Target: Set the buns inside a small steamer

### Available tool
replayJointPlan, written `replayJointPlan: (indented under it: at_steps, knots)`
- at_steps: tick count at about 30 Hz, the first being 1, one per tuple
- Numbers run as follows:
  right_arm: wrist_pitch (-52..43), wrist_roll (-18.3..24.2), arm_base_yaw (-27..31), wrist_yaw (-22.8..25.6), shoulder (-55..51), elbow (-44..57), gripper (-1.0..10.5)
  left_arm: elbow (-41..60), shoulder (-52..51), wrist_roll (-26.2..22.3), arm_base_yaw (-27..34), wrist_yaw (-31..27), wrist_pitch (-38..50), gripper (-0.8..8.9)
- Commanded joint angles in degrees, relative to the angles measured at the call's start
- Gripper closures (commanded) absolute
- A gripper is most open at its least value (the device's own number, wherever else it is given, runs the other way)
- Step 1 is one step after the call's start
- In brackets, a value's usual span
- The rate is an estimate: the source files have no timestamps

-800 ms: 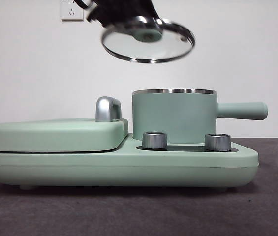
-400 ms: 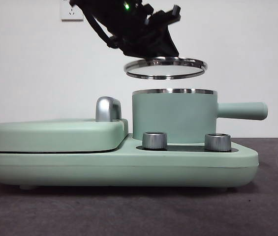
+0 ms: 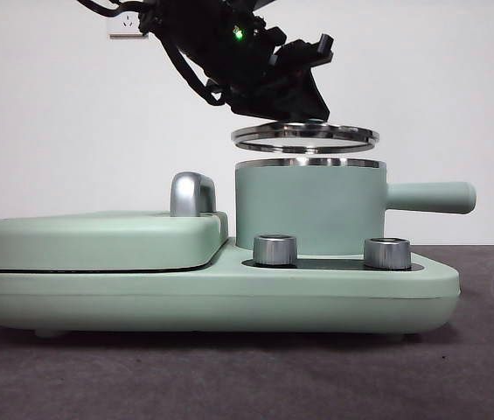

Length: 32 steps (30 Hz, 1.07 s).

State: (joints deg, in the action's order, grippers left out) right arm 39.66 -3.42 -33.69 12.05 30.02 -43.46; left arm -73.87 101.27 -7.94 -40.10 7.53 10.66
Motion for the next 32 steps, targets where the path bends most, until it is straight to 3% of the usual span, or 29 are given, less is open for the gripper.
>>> replayJointPlan:
  at_steps: [1, 32]
  knots:
    - [-0.39, -0.68, -0.31, 0.02, 0.22, -0.33, 6.2, -1.36, 1.86, -0.37, -0.42, -0.02, 1.81, 8.04]
    - [-0.37, -0.68, -0.31, 0.26, 0.24, -0.33, 6.2, -1.36, 2.71, 1.49, -1.6, 0.37, -0.79, 8.04]
